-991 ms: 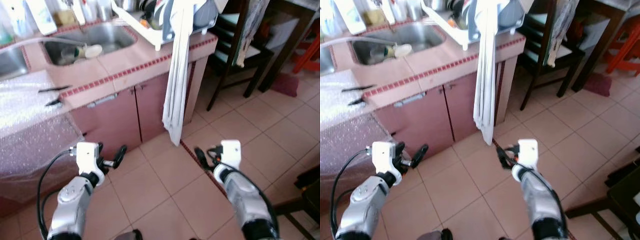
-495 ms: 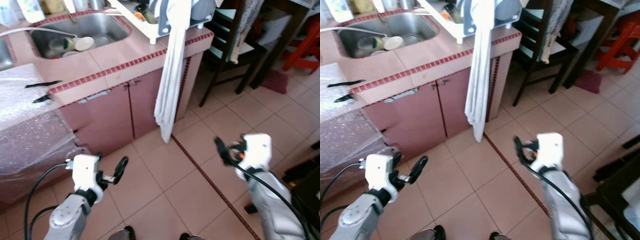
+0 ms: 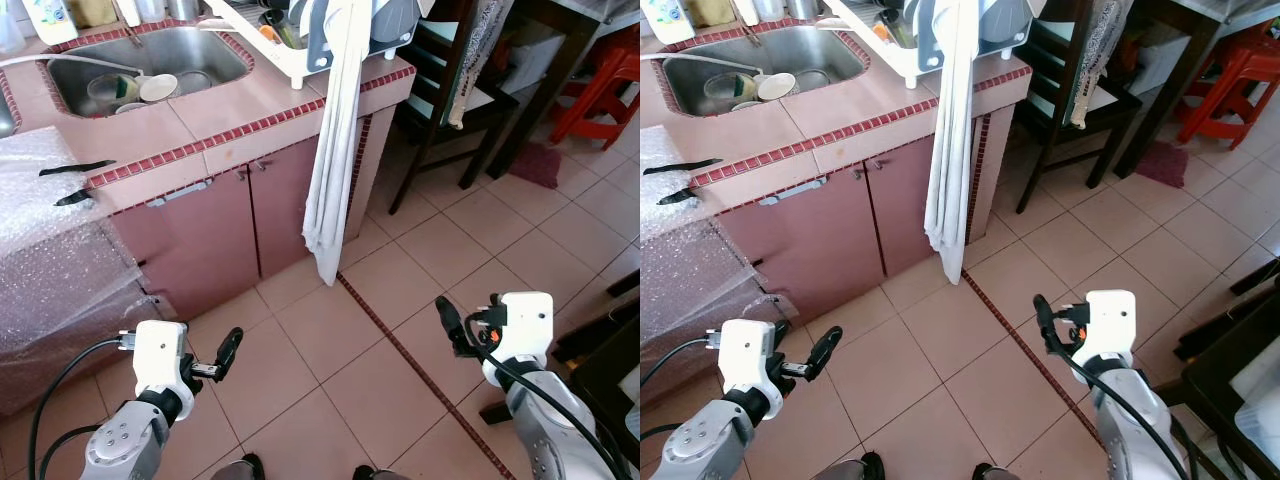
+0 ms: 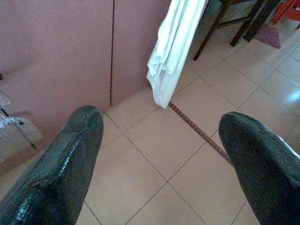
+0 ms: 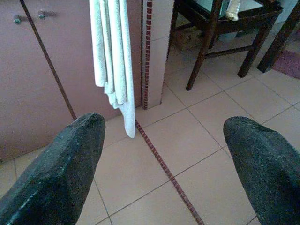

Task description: Kitchen organization

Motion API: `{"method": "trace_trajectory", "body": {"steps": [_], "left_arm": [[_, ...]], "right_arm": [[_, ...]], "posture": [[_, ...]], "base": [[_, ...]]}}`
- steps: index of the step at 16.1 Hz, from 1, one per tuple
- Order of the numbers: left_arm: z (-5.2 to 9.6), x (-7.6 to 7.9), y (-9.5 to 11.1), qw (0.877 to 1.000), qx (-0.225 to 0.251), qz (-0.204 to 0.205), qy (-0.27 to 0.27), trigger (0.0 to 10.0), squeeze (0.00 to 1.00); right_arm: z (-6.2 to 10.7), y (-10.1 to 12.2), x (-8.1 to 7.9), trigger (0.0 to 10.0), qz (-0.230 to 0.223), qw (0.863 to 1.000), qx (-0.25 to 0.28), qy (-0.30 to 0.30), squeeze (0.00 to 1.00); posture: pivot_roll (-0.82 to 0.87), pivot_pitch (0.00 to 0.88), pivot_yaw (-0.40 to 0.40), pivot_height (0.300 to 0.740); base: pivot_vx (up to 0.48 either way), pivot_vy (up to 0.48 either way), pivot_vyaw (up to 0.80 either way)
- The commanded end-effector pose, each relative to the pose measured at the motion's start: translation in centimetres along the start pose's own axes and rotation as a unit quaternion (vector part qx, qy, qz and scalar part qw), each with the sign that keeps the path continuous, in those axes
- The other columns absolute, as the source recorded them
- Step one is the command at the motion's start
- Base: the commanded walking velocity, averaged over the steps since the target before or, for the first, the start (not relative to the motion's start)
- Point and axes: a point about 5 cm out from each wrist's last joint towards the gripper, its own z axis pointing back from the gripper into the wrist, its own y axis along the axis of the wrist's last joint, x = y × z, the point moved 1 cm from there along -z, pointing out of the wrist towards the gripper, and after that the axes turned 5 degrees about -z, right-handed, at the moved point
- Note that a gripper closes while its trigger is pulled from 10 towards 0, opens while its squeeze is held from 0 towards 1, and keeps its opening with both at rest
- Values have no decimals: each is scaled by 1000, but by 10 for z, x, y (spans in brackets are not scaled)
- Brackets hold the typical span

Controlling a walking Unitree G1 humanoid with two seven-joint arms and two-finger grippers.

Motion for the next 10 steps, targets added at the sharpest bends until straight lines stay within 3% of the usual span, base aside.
{"method": "trace_trajectory", "body": {"steps": [1, 5, 7, 10], "left_arm": [[0, 1, 2, 1000, -2, -7, 2, 10000, 0], [-6, 5, 8, 1000, 3, -10, 6, 10000, 0], [-6, 5, 8, 1000, -4, 9, 9, 10000, 0], [-13, -3, 16, 999, 6, 12, 32, 10000, 0]], "right_arm": [[1, 5, 0, 10000, 14, 1000, 5, -3, 0], [-2, 7, -2, 10000, 3, 1000, 7, -2, 0], [-5, 11, -4, 10000, 3, 1000, 12, 0, 0], [-11, 23, -11, 10000, -1, 999, 33, 8, 0]], "posture": [[-24, 157, -51, 740], [-26, 165, -54, 740], [-25, 175, -56, 740], [-29, 177, -49, 740]], "base": [[0, 0, 800], [0, 0, 800], [0, 0, 800], [0, 0, 800]]}}
